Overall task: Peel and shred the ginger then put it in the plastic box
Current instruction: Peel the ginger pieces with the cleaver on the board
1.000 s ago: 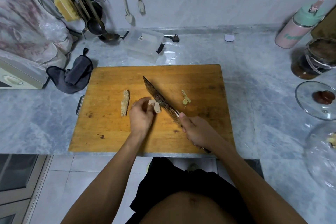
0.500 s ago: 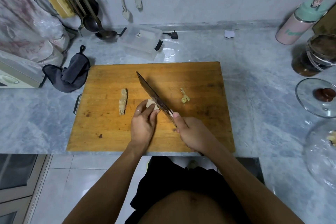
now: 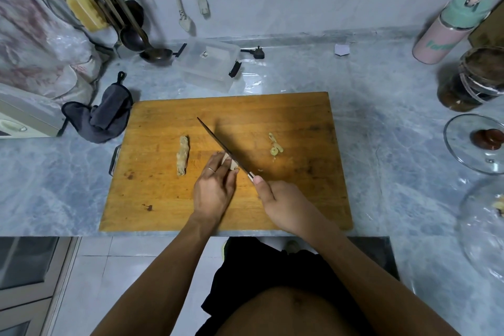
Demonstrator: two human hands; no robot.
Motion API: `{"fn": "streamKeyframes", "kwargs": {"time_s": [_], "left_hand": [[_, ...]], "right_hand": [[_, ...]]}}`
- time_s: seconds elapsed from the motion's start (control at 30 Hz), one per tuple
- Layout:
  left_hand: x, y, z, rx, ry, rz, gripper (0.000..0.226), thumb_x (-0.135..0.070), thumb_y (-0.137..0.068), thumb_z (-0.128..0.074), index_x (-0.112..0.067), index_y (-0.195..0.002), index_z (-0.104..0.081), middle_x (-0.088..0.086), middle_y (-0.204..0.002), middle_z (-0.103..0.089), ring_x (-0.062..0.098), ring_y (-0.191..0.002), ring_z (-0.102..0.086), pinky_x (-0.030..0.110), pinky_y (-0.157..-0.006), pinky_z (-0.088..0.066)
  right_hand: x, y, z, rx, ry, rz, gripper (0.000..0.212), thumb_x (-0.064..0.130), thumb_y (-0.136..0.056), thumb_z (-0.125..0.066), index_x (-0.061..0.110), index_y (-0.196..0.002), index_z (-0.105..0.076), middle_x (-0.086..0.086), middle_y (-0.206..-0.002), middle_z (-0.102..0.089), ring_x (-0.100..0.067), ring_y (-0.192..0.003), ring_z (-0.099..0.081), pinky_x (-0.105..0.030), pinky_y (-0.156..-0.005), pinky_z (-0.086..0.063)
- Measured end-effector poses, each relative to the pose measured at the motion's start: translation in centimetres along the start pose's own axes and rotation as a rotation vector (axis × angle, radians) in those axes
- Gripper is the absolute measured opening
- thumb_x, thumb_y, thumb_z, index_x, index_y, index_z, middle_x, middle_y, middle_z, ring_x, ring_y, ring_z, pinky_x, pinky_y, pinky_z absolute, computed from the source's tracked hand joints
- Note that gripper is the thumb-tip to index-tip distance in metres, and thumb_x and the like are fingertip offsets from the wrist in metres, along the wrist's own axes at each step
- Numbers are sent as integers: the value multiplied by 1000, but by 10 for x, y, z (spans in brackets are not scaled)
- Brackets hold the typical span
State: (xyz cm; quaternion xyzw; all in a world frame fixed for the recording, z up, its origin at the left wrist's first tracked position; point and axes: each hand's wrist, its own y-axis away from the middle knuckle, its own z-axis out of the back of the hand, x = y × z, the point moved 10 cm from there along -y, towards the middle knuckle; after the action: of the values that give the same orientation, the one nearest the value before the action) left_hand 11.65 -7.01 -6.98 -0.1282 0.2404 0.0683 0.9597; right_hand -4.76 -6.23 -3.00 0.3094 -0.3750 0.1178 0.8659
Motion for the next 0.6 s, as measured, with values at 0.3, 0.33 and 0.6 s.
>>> {"fn": "streamKeyframes", "kwargs": {"time_s": [0.3,0.33,0.6], "left_hand": [[2,-1,-1,-26,43,-13,40,-41,-97,-50,-14,-120,-71,4,-138,-59,22,-129,-55,38,-88,-56],[2,0,-2,-28,52,-8,42,-41,-97,-49,-14,-120,-71,4,-138,-60,23,-130,-54,38,-92,-55],[-1,2,2,-89,62,-23,43,-39,-98,-49,-10,-120,-71,7,-133,-63,25,-132,-51,33,-104,-45]], "right_hand": [[3,-5,3,-16,29,28,63,52,-106,-20,15,-63,-47,-6,-65,-54,-22,-70,-52,-40,-72,-47],[3,-6,3,-12,27,26,63,53,-106,-20,15,-62,-47,-6,-64,-53,-21,-69,-53,-41,-73,-49],[1,-12,-3,8,36,0,63,56,-105,-16,18,-68,-49,-6,-76,-56,-25,-87,-51,-44,-87,-48]]}}
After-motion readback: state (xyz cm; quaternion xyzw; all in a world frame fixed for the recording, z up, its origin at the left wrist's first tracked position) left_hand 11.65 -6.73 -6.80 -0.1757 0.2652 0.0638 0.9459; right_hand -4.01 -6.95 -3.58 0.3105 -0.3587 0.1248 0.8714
